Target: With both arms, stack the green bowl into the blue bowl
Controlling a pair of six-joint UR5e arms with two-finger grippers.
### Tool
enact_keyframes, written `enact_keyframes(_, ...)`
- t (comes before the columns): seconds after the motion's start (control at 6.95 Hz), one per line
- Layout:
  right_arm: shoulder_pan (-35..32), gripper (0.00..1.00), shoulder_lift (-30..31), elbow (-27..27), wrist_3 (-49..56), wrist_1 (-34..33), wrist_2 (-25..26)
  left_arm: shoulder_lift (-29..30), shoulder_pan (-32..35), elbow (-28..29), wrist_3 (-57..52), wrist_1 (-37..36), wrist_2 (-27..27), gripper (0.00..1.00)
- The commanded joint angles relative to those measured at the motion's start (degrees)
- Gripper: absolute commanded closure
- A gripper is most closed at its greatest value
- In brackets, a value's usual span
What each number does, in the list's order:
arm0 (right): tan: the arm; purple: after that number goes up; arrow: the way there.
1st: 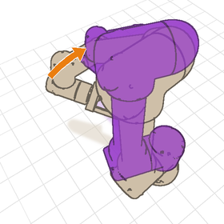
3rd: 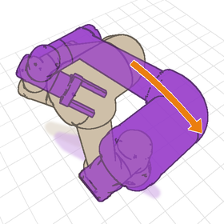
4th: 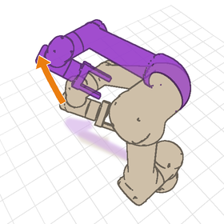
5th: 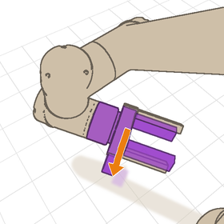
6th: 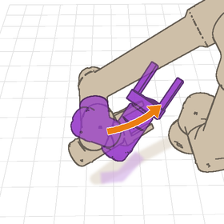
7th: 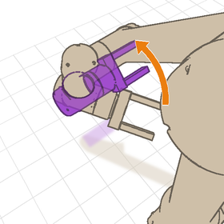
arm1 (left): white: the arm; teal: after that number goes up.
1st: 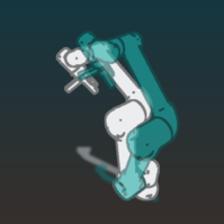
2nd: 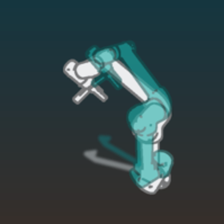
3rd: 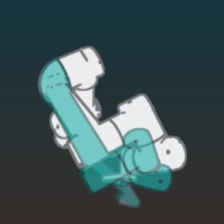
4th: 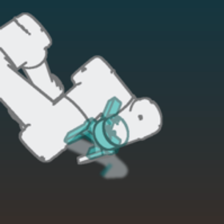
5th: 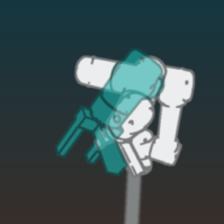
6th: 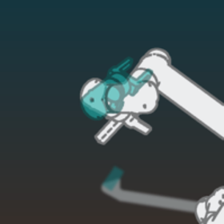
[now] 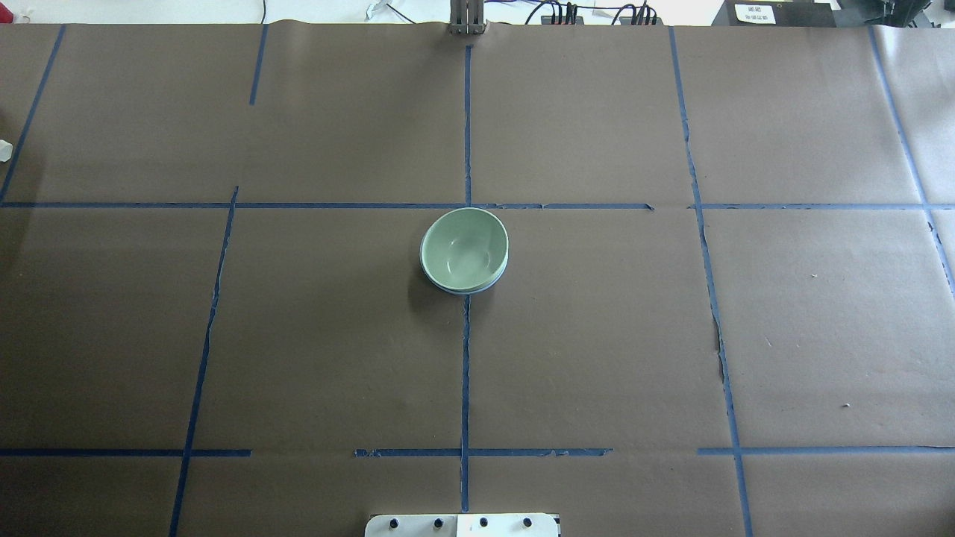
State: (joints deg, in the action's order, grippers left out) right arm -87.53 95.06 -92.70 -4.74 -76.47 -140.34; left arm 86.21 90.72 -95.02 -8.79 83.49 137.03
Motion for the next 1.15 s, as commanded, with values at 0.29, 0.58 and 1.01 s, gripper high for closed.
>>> enact_keyframes(0.29, -0.4, 0.00, 0.2, 1.2, -0.1, -0.5, 1.6, -0.5, 0.3, 0.5, -0.2, 0.4, 0.1, 0.00)
enact_keyframes(0.58, -5.2, 0.00, -0.3, 0.8, 0.3, -6.8, 0.8, -0.4, 0.3, 0.5, -0.2, 0.4, 0.0, 0.00)
enact_keyframes(1.01, -6.8, 0.00, 0.1, 0.5, 0.7, -9.0, 0.8, -0.4, 0.3, 0.5, -0.3, 0.4, 0.1, 0.00)
